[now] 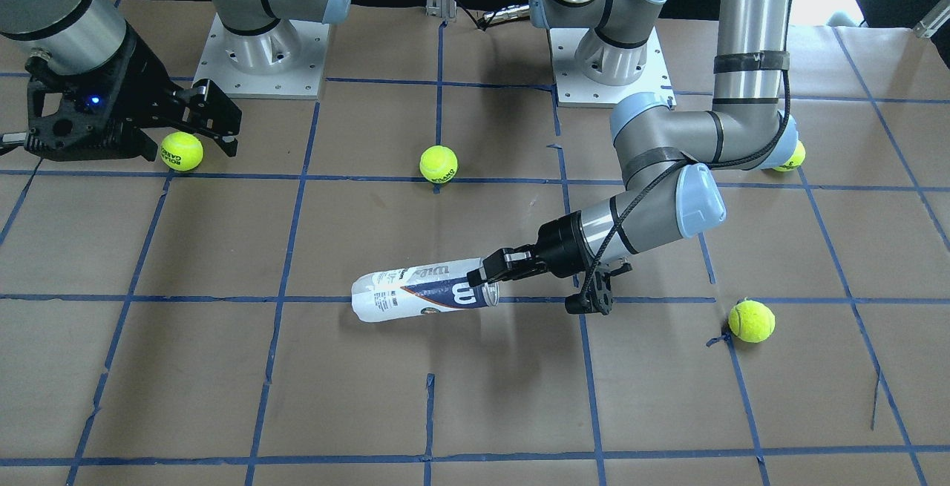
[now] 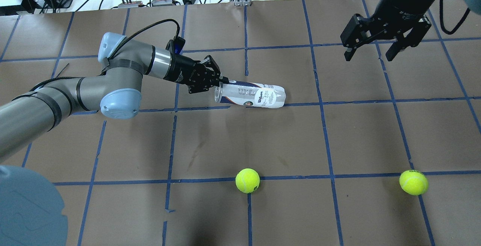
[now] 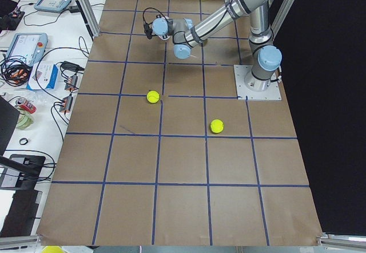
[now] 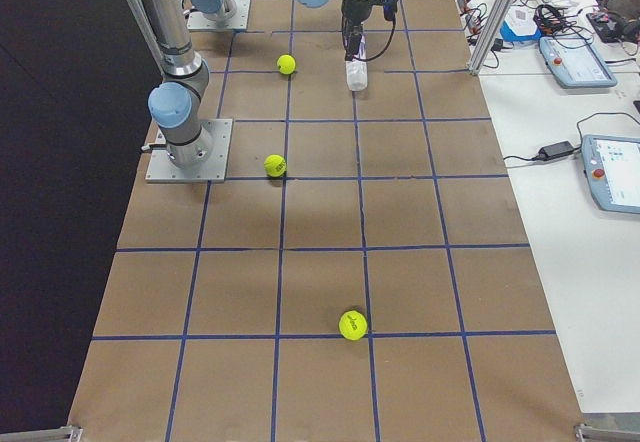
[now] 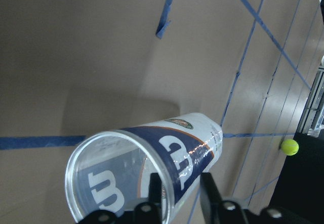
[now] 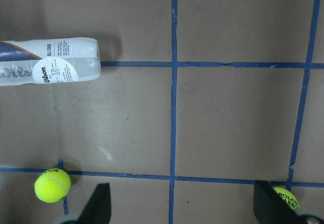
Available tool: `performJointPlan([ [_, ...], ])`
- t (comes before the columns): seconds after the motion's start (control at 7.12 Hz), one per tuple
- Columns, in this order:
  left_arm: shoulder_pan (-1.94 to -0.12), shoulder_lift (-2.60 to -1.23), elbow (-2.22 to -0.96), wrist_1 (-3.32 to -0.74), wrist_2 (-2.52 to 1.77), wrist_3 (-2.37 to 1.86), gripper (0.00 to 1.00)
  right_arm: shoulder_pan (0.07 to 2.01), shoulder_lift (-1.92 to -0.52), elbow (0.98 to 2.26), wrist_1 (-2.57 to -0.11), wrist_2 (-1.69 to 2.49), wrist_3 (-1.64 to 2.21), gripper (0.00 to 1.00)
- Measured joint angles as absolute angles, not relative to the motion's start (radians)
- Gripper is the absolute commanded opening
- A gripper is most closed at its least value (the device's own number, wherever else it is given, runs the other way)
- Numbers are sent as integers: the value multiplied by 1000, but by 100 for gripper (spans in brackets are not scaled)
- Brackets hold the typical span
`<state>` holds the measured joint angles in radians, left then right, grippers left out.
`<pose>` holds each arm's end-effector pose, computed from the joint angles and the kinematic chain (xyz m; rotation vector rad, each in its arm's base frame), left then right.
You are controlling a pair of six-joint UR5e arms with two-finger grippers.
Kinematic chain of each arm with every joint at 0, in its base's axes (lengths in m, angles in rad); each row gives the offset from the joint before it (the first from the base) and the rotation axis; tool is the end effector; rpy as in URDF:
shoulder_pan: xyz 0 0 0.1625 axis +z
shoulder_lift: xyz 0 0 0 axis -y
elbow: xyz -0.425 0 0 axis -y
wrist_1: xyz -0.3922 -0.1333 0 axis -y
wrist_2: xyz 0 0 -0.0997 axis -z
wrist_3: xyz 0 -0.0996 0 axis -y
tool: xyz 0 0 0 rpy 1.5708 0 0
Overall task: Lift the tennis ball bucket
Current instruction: 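Lift the can with the left gripper and swing it upright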
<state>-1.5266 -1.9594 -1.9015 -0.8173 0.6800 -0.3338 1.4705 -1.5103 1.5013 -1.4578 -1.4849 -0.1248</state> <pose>-0.1859 -0.5666 0.2382 0.4052 -2.2162 -0.1171 0.0904 -0.5184 0.4812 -0.0305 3.0412 0.1426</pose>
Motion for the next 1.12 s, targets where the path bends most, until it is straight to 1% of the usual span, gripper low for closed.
performJointPlan([
  [0.14,-1542,-1940,-1879,-818,679,-400,0,1473,-1512,1502,-1457,-1486,-125,100],
  [0.42,-1560,-1853,-1823,-876,708,-514,0,1478,-1513,1502,-1457,-1488,-123,100],
  [0.56,-1566,-1821,-1778,-910,776,-524,0,1479,-1514,1501,-1458,-1490,-122,100],
  [0.84,-1609,-1822,-1642,-946,1029,-466,0,1489,-1525,1499,-1459,-1512,-122,100],
  [1.12,-1701,-1892,-1457,-1072,1297,-321,0,1529,-1524,1492,-1470,-1553,-117,100],
])
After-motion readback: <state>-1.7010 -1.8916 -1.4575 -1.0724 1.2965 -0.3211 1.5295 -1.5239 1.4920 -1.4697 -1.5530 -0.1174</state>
